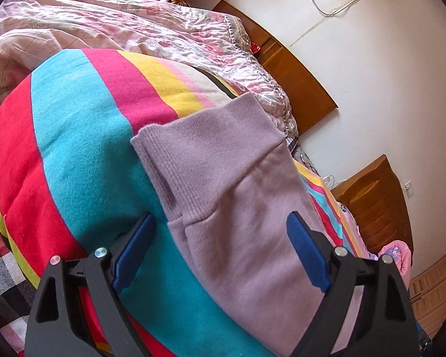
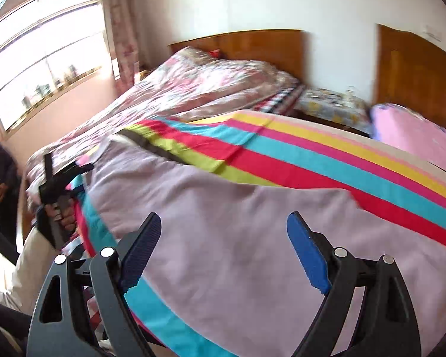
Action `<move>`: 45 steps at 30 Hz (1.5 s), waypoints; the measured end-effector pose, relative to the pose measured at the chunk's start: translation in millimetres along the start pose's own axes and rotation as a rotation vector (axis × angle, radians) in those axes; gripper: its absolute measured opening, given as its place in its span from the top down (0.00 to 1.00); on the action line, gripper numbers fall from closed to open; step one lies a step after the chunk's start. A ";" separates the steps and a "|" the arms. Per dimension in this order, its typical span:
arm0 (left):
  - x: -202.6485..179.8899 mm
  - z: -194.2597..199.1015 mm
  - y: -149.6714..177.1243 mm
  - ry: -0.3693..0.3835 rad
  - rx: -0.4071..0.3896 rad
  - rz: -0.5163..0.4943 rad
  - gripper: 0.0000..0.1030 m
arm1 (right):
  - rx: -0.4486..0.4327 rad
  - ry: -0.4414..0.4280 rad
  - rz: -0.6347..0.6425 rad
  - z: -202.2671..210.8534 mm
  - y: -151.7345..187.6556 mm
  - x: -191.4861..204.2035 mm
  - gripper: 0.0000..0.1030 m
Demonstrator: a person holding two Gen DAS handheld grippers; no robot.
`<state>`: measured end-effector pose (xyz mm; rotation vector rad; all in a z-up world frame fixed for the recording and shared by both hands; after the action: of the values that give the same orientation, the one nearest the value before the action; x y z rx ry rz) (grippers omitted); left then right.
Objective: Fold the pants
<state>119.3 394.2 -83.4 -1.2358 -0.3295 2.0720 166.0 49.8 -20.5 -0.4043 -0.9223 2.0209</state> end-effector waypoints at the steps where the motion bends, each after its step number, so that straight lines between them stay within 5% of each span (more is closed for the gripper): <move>1: 1.7 -2.4 -2.9 -0.002 -0.001 0.010 0.14 | 0.011 -0.048 0.093 -27.5 -13.5 33.1 0.18; 5: 7.4 -5.8 -14.1 0.046 -0.012 0.069 0.21 | 0.060 -0.171 0.221 -90.5 -44.9 111.7 0.21; 9: 23.5 -3.1 -11.4 0.131 -0.023 0.121 0.34 | 0.033 -0.243 0.148 -72.8 -29.3 107.6 0.21; 12: 31.6 -1.8 -7.6 0.158 -0.025 0.113 0.47 | 0.055 -0.174 0.116 -61.8 -2.0 77.9 0.20; 19: 34.1 -9.6 -9.6 0.136 -0.013 0.106 0.60 | 0.066 -0.077 -0.061 -57.9 24.4 6.2 0.19; 21: 37.8 -8.5 -9.0 0.147 -0.010 0.129 0.75 | 0.075 -0.049 -0.071 -58.5 29.3 -1.9 0.19; 24: 29.3 -2.6 -11.5 0.122 -0.006 0.102 0.82 | 0.101 0.024 -0.039 -68.8 34.7 -10.8 0.19; 28: -14.8 13.2 -19.1 0.030 -0.054 -0.077 0.85 | 0.164 0.043 -0.054 -90.9 51.9 -22.6 0.18; 34: -104.8 40.0 -31.1 -0.142 -0.203 -0.554 0.85 | 0.161 0.074 -0.001 -99.0 60.9 -15.9 0.12; 38: -25.2 -13.6 -22.7 -0.246 -0.011 -0.419 0.85 | 0.156 0.041 -0.026 -100.5 61.6 -20.3 0.10; 43: -1.1 -7.7 -18.4 -0.214 -0.011 -0.308 0.82 | 0.173 0.065 0.020 -103.7 61.2 -14.3 0.07; 45: -3.1 1.0 -22.4 -0.298 -0.026 -0.296 0.60 | 0.173 0.063 0.017 -103.7 60.9 -14.7 0.07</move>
<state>129.1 408.6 -68.8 -0.8316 -0.6382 1.9921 199.7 63.5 -136.1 -0.3786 -0.7012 2.0730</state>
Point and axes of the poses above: each gripper's, at about its wrist camera, not at the fingertips, and z roughly against the way its jaws point, x to its left, y to its underside, the point moved 3 cm from there along -z, roughly the way its jaws point, and after that the axes turned 5 degrees about y, right-handed, at the moved point
